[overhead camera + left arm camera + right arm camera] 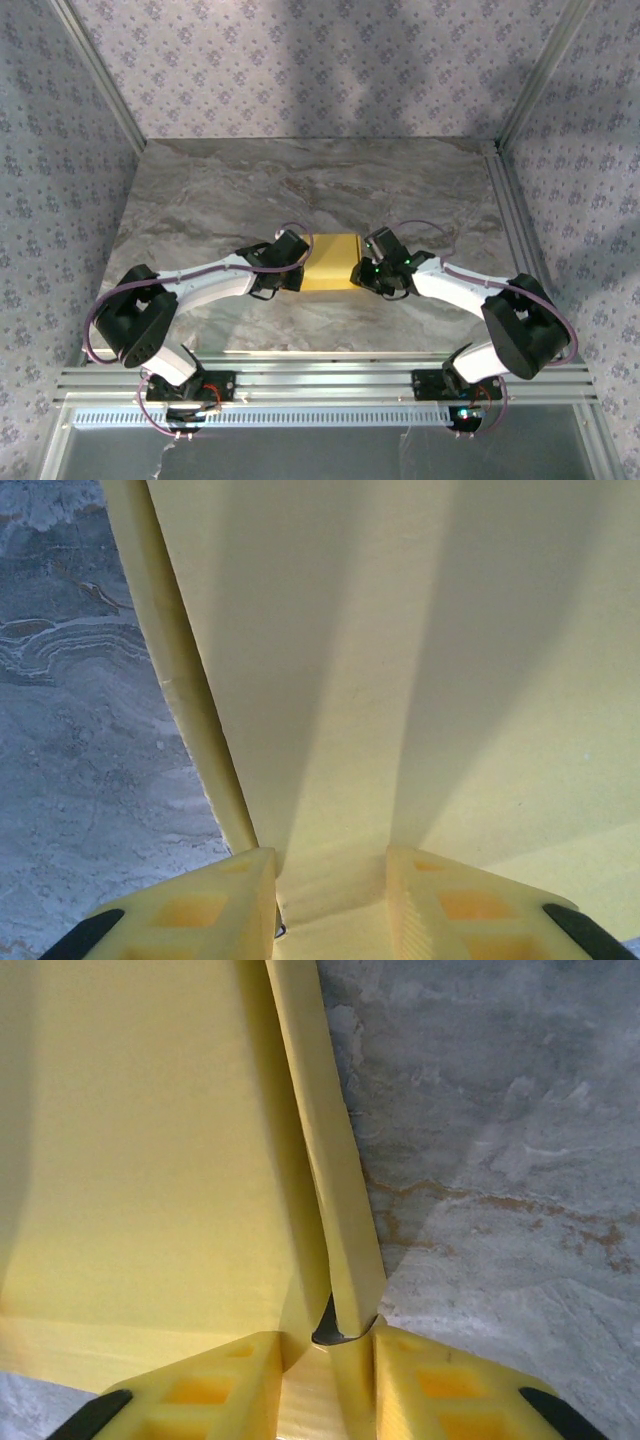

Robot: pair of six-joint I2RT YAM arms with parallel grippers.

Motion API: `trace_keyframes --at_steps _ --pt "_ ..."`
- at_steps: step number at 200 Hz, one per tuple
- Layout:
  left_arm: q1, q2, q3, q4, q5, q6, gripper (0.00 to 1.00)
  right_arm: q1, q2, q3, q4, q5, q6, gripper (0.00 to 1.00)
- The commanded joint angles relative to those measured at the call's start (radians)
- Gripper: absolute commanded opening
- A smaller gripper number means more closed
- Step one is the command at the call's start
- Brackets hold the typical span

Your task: Fold the paper box

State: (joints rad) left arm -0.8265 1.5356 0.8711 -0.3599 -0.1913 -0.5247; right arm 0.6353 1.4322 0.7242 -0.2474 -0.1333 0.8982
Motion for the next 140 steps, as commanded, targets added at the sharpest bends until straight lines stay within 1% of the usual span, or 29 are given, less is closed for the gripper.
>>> trace_keyframes --at_steps 1,36,97,140 --pt "-0.01 0.017 0.023 0.022 0.056 -0.005 0.33 0.022 -0.003 0.051 -0.105 0.051 -0.044 0.31" --pt "-0.01 0.021 0.021 0.022 0.052 0.0 0.33 0.025 -0.03 0.098 -0.196 0.112 -0.075 0.32" --pt "-0.01 0.023 0.026 0.021 0.055 0.0 0.33 0.041 -0.043 0.106 -0.218 0.124 -0.065 0.31" --pt "-0.01 0.025 0.03 0.019 0.055 0.002 0.33 0.037 -0.021 0.102 -0.227 0.147 -0.069 0.31"
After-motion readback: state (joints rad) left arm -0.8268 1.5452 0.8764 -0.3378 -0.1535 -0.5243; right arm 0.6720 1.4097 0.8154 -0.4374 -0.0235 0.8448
